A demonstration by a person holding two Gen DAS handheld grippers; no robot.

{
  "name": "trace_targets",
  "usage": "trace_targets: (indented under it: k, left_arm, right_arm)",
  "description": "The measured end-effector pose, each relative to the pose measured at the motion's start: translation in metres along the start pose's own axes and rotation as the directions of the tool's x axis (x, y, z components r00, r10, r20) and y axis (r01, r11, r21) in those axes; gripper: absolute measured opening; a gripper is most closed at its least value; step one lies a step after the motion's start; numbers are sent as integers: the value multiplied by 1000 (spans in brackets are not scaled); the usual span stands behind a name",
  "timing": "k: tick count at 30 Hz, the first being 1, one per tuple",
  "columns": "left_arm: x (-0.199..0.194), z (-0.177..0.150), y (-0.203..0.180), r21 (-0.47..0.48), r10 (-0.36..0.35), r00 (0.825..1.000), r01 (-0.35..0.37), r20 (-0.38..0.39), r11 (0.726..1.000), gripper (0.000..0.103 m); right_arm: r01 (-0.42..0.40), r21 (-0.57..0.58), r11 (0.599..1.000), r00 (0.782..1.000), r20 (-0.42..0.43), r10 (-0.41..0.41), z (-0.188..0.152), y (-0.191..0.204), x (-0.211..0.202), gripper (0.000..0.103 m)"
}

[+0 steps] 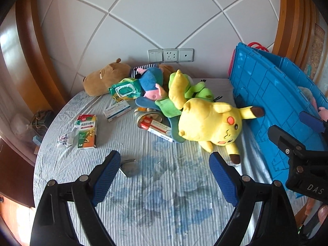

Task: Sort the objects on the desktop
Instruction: 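Withdraw both tools from the crate back over the table, then reach the right tool to the yellow Pikachu plush and grasp it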

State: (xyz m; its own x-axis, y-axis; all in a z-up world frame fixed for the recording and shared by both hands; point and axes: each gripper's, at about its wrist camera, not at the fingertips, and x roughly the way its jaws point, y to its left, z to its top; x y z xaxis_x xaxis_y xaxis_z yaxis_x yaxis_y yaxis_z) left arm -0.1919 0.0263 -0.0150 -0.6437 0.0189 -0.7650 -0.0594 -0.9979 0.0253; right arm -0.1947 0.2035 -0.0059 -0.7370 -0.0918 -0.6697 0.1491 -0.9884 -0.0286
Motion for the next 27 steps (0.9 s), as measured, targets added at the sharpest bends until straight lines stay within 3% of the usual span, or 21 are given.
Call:
trace_targets:
  k: [11, 18, 27]
  left_arm:
    - [40, -5, 28, 62, -59, 997, 62, -51, 996, 89]
    - [73, 3, 20, 58, -71, 993, 77, -92, 995, 89]
    - [114, 22, -1, 48, -60, 991, 67, -121, 997, 89]
  right_arm:
    - [85, 80, 993, 994, -76, -79, -19, 23, 26, 102]
    - [119, 105, 987, 987, -123, -106, -22, 0, 48, 102]
    - [103, 114, 988, 985, -152, -85, -15, -34, 88, 102]
